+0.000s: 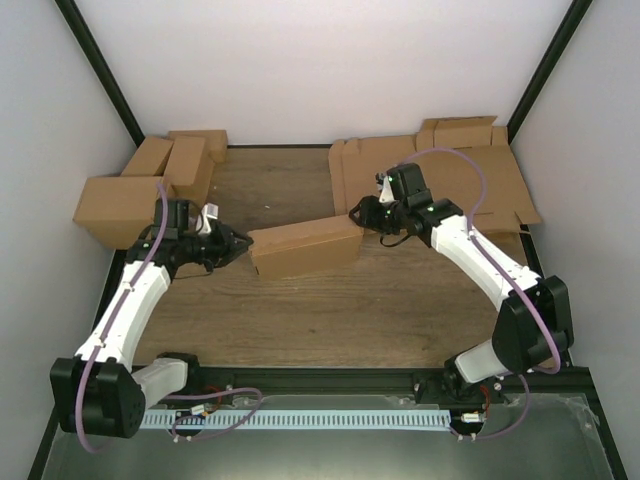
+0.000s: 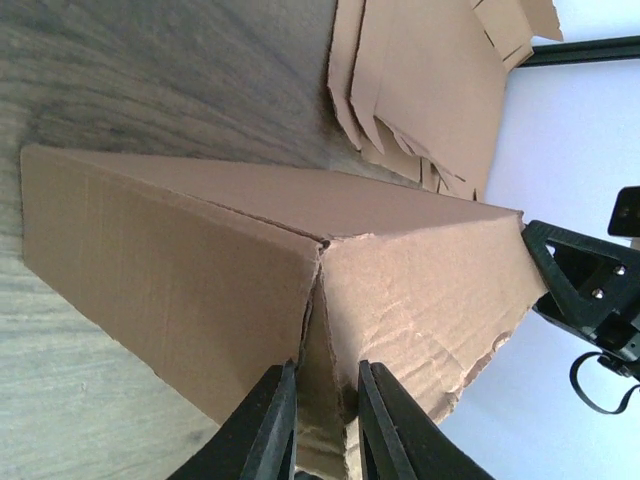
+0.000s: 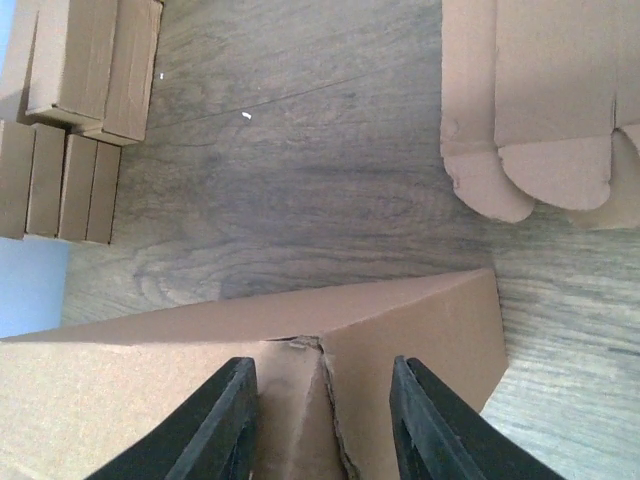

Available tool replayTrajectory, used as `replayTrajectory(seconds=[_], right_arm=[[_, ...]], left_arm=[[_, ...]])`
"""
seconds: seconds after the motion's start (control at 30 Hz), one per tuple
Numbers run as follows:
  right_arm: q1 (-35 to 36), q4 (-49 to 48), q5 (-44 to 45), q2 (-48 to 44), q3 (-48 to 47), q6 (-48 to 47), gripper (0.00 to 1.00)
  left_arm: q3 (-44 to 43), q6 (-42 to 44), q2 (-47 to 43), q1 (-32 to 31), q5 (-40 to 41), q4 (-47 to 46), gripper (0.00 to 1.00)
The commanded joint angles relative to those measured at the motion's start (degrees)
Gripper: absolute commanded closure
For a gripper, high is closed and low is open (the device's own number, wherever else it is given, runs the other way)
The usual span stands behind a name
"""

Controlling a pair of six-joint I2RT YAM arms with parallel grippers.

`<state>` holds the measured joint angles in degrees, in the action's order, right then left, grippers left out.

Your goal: Fold the paper box

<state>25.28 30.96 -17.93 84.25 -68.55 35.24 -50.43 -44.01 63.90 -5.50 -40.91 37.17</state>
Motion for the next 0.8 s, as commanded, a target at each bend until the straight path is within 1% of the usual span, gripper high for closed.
replayTrajectory(seconds=[0.0, 0.1, 0.17, 0.2, 0.27, 0.3, 0.37, 0.43, 0.5, 0.53, 0.63, 0.77], right_arm=[[-0.05, 0.72, 2.72, 0.51, 5.93, -4.02, 0.61], [-0.05, 0.02, 3.77, 0.65, 6.34, -4.95, 0.58], [-0.14, -0.66, 4.05, 0.32, 6.51, -5.45, 0.54], [-0.49, -1.98, 2.61, 0.07, 7.0, -6.1, 0.53], [-2.03, -5.01, -2.58, -0.51, 8.88, -7.04, 0.51], [-3.16, -6.86, -5.56, -0.83, 10.27, -6.8, 0.48], [-5.62, -11.66, -11.76, -1.62, 13.89, -6.08, 0.45], [-7.44, -16.86, -16.25, -2.25, 17.99, -5.52, 0.43], [-8.29, -22.82, -20.32, -2.58, 22.43, -4.61, 0.39], [-8.44, -26.16, -21.77, -2.41, 24.34, -3.99, 0.38], [-8.47, -33.92, -24.8, -0.56, 29.15, -1.33, 0.41], [-8.42, -42.0, -25.44, 0.17, 35.21, 1.11, 0.42]], left_arm=[[2.58, 6.04, 2.93, -0.35, 4.89, 5.74, 0.82], [1.62, 7.38, 3.94, -0.3, 5.76, 6.22, 0.82], [0.68, 8.57, 4.77, -0.26, 6.62, 7.08, 0.82], [0.35, 9.25, 5.21, -0.22, 6.93, 7.45, 0.82], [0.05, 10.49, 6.03, 0.08, 7.23, 7.89, 0.82], [-0.05, 11.19, 6.33, 0.33, 7.27, 8.21, 0.82], [-0.25, 12.19, 6.86, 0.91, 7.81, 8.76, 0.81], [-0.32, 13.14, 7.17, 1.31, 8.34, 9.09, 0.8], [-0.15, 13.92, 7.65, 1.44, 8.74, 9.12, 0.8], [0.09, 14.18, 7.91, 1.48, 8.66, 8.94, 0.8], [0.6, 14.71, 8.49, 1.45, 8.54, 8.5, 0.81], [0.31, 15.17, 8.39, 1.52, 9.47, 8.54, 0.82]])
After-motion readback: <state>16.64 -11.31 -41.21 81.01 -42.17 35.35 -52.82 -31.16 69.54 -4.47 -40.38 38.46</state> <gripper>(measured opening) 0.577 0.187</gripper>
